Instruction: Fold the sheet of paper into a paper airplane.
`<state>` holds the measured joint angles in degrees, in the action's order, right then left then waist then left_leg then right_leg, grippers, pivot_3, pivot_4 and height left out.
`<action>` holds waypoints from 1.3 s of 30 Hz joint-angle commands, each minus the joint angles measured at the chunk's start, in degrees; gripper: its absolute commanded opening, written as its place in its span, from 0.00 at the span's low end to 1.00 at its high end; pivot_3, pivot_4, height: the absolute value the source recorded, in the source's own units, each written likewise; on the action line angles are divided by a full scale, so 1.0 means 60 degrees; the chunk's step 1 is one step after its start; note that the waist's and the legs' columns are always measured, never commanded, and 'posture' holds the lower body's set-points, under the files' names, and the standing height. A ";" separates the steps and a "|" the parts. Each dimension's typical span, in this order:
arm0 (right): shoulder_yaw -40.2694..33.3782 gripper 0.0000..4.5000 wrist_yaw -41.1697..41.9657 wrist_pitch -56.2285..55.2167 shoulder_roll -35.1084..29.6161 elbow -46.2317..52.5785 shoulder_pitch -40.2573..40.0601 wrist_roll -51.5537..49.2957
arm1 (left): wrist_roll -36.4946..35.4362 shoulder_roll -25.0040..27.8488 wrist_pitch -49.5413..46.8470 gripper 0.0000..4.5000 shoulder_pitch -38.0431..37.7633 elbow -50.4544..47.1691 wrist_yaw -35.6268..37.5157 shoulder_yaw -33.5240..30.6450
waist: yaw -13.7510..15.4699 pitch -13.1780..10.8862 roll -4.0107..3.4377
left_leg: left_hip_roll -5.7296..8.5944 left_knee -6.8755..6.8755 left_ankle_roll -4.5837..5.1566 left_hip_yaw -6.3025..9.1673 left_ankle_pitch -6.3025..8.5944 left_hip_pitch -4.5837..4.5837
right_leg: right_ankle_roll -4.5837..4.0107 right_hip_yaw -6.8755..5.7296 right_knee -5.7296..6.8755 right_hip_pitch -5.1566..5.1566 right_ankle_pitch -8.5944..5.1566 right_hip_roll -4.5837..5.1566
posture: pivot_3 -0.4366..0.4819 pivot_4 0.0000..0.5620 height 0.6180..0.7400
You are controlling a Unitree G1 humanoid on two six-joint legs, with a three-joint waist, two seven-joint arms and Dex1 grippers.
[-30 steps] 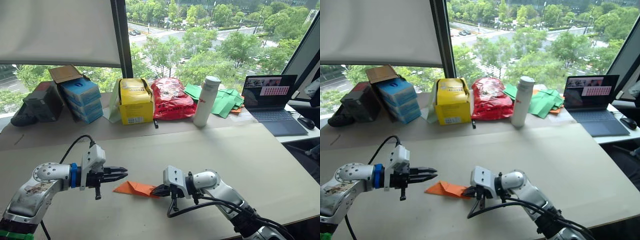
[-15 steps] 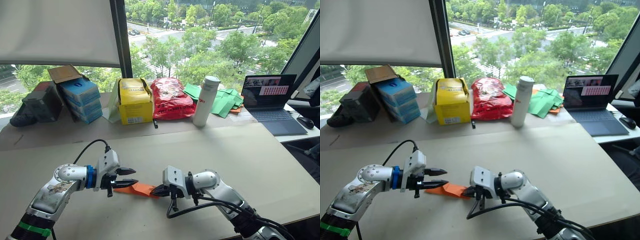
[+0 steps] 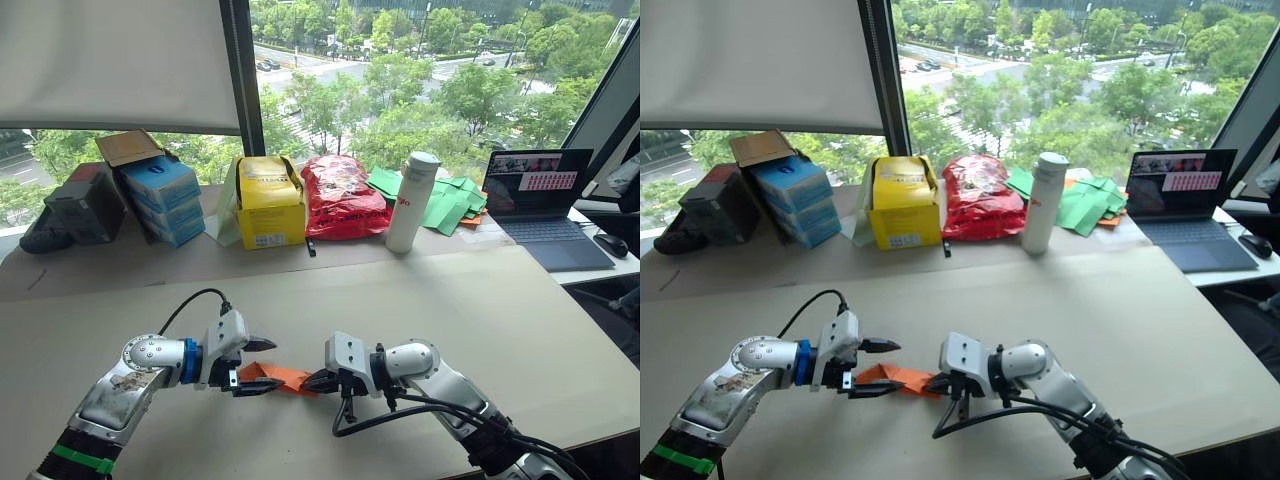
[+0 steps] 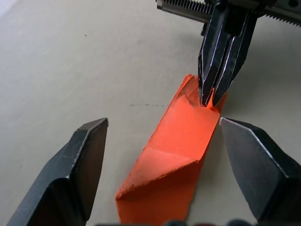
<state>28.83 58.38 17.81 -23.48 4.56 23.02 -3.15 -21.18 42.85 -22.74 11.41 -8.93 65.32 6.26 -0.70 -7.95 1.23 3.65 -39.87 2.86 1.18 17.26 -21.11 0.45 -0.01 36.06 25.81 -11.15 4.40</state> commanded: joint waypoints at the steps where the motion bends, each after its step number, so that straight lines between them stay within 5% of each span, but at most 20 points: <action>1: 0.0092 0.00 -0.0180 0.0301 -0.0058 -0.0097 -0.0124 0.0239 | -0.0725 0.0205 -0.0619 0.58 0.0117 -0.0562 0.0203 -0.0470 | 0.0000 0.0000 0.0000 | 0.0000 0.0000 0.0000 0.0001 0.0000 0.0000 | 0.0000 -0.0001 0.0001 0.0000 0.0000 0.0000 | 0.48 0.27 1.00; 6: 0.0099 0.00 -0.0199 0.0333 -0.0047 -0.0118 -0.0088 0.0262 | -0.0576 0.0351 -0.0841 0.22 0.0231 -0.0615 0.0059 -0.0388 | -0.0001 0.0000 0.0000 | -0.0001 0.0000 -0.0001 0.0000 -0.0001 0.0001 | 0.0000 -0.0003 0.0001 -0.0001 0.0000 -0.0002 | 0.48 0.27 1.00; 22: 0.0058 0.00 -0.0224 0.0523 -0.0121 0.0059 -0.0103 0.0274 | 0.0369 0.0346 -0.0420 0.22 0.0259 -0.0489 -0.0098 0.0259 | 0.0001 0.0000 0.0000 | 0.0000 0.0000 -0.0001 0.0000 -0.0001 0.0001 | 0.0000 -0.0001 0.0000 -0.0001 0.0000 -0.0002 | 0.48 0.27 1.00; 26: 0.0079 0.00 -0.0222 0.0554 -0.0108 0.0076 -0.0109 0.0271 | 0.0357 0.0458 -0.0425 0.01 0.0155 -0.0427 0.0062 0.0257 | 0.0001 0.0000 0.0000 | 0.0000 0.0000 -0.0001 0.0000 -0.0001 0.0001 | 0.0000 -0.0001 0.0000 -0.0001 0.0000 -0.0002 | 0.48 0.27 1.00; 39: 0.0084 0.00 -0.0116 0.0906 -0.0296 0.0633 -0.0120 0.0167 | 0.1598 0.0398 0.0590 0.01 -0.0118 0.0417 -0.0104 0.0933 | 0.0026 0.0001 -0.0001 | -0.0001 0.0000 0.0010 0.0001 0.0005 0.0006 | 0.0000 -0.0002 0.0000 -0.0009 0.0000 0.0000 | 0.48 0.27 1.00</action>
<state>29.05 57.48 21.58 -24.12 7.17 23.00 -2.94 -13.34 45.24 -19.17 11.39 -7.94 65.18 10.55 -0.55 -7.94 1.22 3.65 -39.88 2.92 1.19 17.29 -21.08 0.45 -0.02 36.06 25.75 -11.15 4.41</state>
